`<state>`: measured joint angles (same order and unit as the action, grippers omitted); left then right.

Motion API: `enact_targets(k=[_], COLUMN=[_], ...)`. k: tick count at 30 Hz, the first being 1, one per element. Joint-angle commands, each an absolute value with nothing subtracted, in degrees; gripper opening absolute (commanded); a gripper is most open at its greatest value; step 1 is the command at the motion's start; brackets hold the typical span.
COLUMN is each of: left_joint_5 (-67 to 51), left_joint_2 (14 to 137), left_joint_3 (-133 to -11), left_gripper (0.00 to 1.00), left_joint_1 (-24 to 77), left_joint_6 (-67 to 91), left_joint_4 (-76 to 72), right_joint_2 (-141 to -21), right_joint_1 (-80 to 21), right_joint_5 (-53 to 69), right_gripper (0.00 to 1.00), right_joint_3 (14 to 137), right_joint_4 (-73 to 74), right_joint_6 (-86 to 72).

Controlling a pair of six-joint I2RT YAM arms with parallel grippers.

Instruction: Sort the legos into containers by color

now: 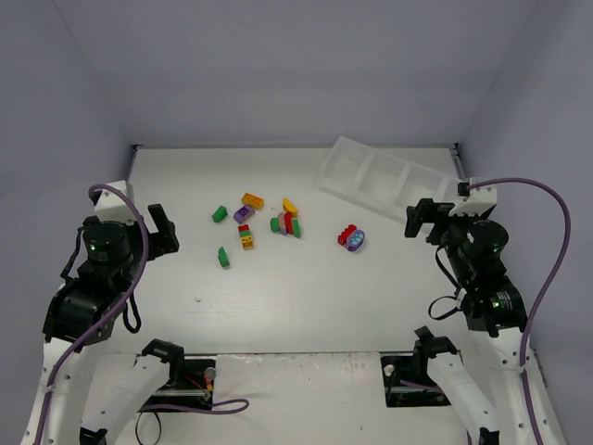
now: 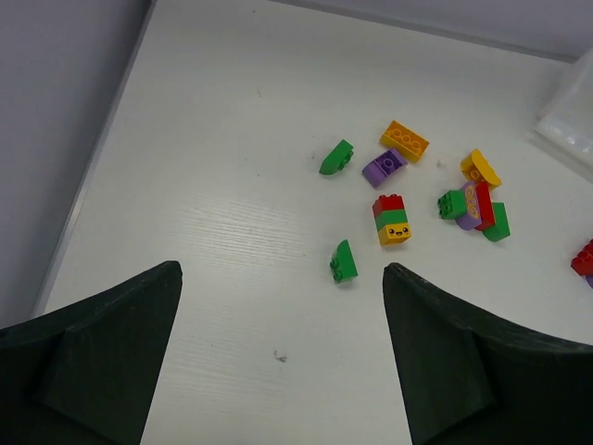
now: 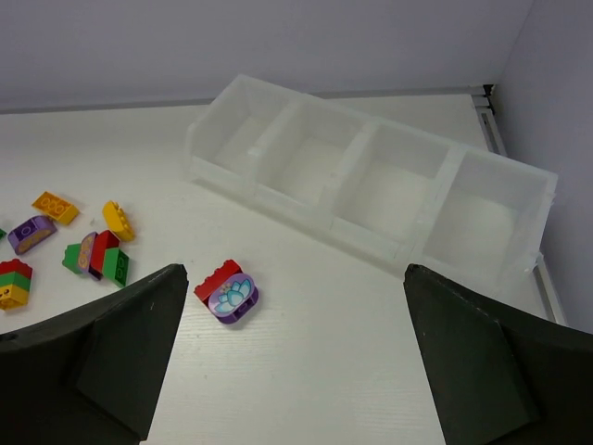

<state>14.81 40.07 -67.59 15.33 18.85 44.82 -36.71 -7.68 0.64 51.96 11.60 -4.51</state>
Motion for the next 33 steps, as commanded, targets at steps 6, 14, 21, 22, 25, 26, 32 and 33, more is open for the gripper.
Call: enact_targets(k=[6, 14, 21, 22, 25, 26, 32, 33], left_joint_5=[11.52, 4.84, 4.83, 5.44, 5.01, 5.44, 7.37, 7.64], left_joint_2=[43.85, 54.66, 66.86, 67.93, 71.97, 73.03, 81.99, 84.18], left_joint_3=[-67.94, -67.24, -63.73, -62.85, -61.44, -61.26, -59.94, -59.94], left_gripper=[0.82, 0.71, 0.71, 0.71, 0.71, 0.71, 0.70, 0.69], left_joint_1=[15.56, 15.56, 16.17, 16.35, 16.79, 17.05, 18.46, 18.37], left_joint_6=[22.40, 29.52, 41.20, 41.74, 43.15, 43.33, 44.12, 44.03], left_joint_4=[43.95, 42.37, 38.85, 37.37, 34.64, 33.93, 28.57, 27.96], right_joint_2=[-40.60, -45.17, -45.97, -45.97, -45.97, -45.88, -45.61, -45.53], right_joint_1=[-8.35, -8.35, -8.35, -8.35, -8.35, -8.35, -8.35, -8.35], right_joint_5=[-2.11, -1.76, -5.10, -5.10, -5.18, -5.19, -4.57, -4.22], right_gripper=[1.00, 1.00, 1.00, 1.00, 1.00, 1.00, 1.00, 1.00], right_joint_3=[53.88, 55.20, 55.02, 55.11, 54.93, 54.93, 54.41, 54.40], right_joint_4=[8.09, 8.35, 8.52, 8.61, 8.70, 8.88, 9.32, 9.32], right_joint_6=[-8.51, -9.76, -9.49, -9.41, -9.40, -9.32, -9.32, -9.32])
